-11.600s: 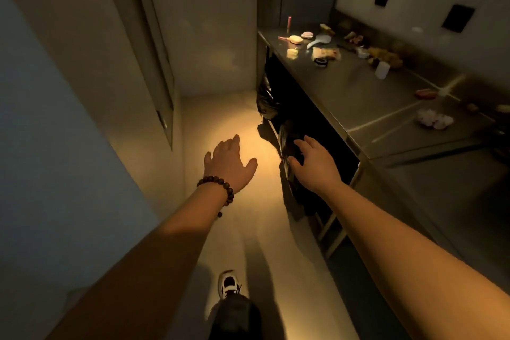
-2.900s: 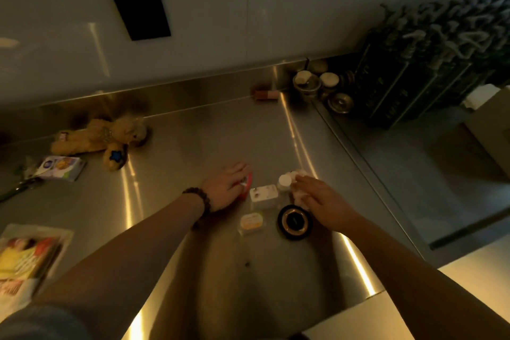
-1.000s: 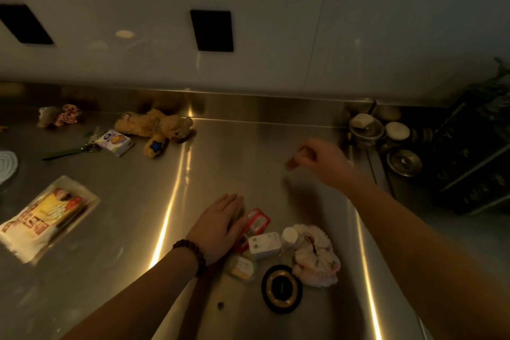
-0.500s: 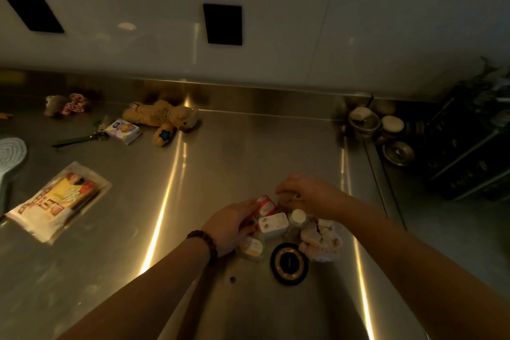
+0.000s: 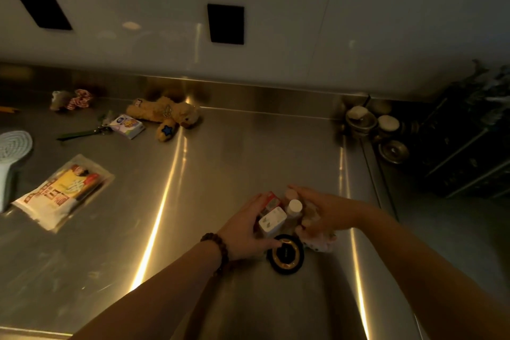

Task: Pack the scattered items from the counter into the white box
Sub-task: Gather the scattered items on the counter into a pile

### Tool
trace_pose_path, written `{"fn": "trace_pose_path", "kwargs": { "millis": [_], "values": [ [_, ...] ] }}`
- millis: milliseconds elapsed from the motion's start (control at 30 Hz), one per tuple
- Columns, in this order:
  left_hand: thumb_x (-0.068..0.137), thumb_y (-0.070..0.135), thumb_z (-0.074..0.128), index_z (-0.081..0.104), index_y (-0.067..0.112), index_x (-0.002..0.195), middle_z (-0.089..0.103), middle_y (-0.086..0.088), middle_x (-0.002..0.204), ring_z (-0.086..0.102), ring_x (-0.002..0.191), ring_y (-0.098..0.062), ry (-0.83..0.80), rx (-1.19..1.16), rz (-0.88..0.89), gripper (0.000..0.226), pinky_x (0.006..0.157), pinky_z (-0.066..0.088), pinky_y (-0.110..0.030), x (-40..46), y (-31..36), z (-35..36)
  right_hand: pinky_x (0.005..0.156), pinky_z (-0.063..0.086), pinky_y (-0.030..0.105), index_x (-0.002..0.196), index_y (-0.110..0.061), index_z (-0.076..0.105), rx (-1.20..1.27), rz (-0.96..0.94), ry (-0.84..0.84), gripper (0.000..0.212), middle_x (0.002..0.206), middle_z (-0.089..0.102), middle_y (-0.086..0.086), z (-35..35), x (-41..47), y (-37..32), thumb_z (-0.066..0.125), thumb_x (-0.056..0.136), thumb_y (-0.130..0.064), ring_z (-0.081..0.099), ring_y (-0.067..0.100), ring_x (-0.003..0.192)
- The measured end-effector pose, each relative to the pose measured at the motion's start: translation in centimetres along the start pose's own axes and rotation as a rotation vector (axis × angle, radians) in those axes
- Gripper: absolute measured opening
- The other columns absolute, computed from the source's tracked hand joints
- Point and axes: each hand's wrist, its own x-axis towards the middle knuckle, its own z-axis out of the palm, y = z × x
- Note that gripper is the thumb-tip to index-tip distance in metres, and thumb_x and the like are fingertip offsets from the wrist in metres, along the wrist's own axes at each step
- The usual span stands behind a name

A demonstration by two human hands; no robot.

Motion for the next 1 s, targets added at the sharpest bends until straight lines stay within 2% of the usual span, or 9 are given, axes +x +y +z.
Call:
{"fn": "trace_pose_path", "kwargs": {
  "millis": [67,200,333,467,600,667,733,867,1000],
  "values": [
    [0.063,0.052,0.076,0.016,0.045,0.137,0.033,0.010,0.141,0.036,0.126,-0.007,0.060,-0.056,0.036,0.095,0.106,0.037,-0.034,0.3,0.7,0.8,0.114,0.028,0.044,0.148,-0.035,0.008,0.076,-0.032,0.098,0.113,0.155,0.022,-0.004,1.6,-0.4,-0.1,0.082,0.063,-0.042,0.022,0.019,0.141],
    [0.066,0.054,0.073,0.022,0.048,0.134,0.038,0.016,0.134,0.038,0.125,-0.007,0.118,-0.116,0.071,0.086,0.105,0.037,-0.032,1.0,1.5,2.1,0.105,0.040,0.028,0.139,-0.036,0.034,0.400,-0.183,0.236,0.092,0.137,0.049,-0.011,4.5,-0.7,-0.9,0.085,0.063,-0.026,0.045,0.009,0.128],
    [0.068,0.056,0.069,0.010,0.043,0.141,0.022,0.009,0.150,0.020,0.138,-0.011,0.078,-0.067,0.072,0.095,0.111,0.022,-0.028,1.6,1.1,2.9,0.115,0.022,0.052,0.145,-0.039,0.020,0.453,-0.155,0.242,0.102,0.142,0.045,-0.014,5.4,-0.7,-1.4,0.081,0.064,-0.039,0.040,0.008,0.133],
    [0.061,0.059,0.072,0.006,0.066,0.127,0.027,0.026,0.136,0.027,0.125,0.006,0.081,-0.086,0.074,0.094,0.101,0.031,-0.014,1.3,1.3,2.3,0.116,0.019,0.051,0.146,-0.040,0.009,0.460,-0.107,0.286,0.111,0.147,0.037,-0.011,5.2,-0.9,-1.6,0.083,0.062,-0.038,0.034,0.011,0.136],
    [0.055,0.061,0.077,0.012,0.059,0.131,0.031,0.017,0.140,0.036,0.125,0.000,0.091,-0.122,0.049,0.100,0.103,0.039,-0.026,0.0,0.6,0.8,0.108,0.035,0.026,0.146,-0.040,0.011,0.493,-0.095,0.330,0.116,0.148,0.030,-0.017,4.3,-1.2,-1.7,0.085,0.056,-0.045,0.034,0.006,0.134],
    [0.054,0.073,0.068,0.012,0.048,0.139,0.023,0.013,0.149,0.027,0.133,-0.005,0.124,-0.083,-0.004,0.105,0.108,0.032,-0.030,-0.9,0.1,-0.2,0.096,0.032,0.001,0.146,-0.039,0.016,0.465,-0.115,0.364,0.112,0.148,0.026,-0.018,3.4,-1.3,-2.7,0.083,0.056,-0.046,0.029,-0.001,0.131],
    [0.056,0.082,0.055,0.014,0.039,0.144,0.020,0.009,0.152,0.021,0.137,-0.007,0.186,-0.047,-0.043,0.106,0.112,0.026,-0.033,-2.1,-0.7,-1.7,0.084,0.025,-0.009,0.140,-0.042,0.022,0.432,-0.147,0.407,0.099,0.144,0.027,-0.018,2.4,-1.3,-4.3,0.084,0.063,-0.034,0.027,-0.003,0.129],
    [0.077,0.065,0.051,0.021,0.030,0.145,0.028,0.003,0.150,0.027,0.135,-0.012,0.345,0.132,-0.071,0.081,0.112,0.025,-0.032,-4.3,-2.8,-5.6,0.098,0.030,0.012,0.138,-0.035,0.036,0.349,-0.191,0.430,0.075,0.131,0.032,-0.018,1.0,-0.2,-9.4,0.076,0.074,-0.032,0.031,-0.001,0.124],
    [0.085,0.052,0.050,0.024,0.022,0.144,0.031,-0.002,0.148,0.027,0.135,-0.017,0.507,0.328,-0.121,0.071,0.108,0.015,-0.023,-7.4,-6.5,-10.1,0.098,0.026,0.009,0.135,-0.020,0.046,0.238,-0.277,0.447,0.062,0.129,0.045,-0.006,2.5,3.2,-15.8,0.072,0.079,-0.030,0.040,0.003,0.120]
  ]
}}
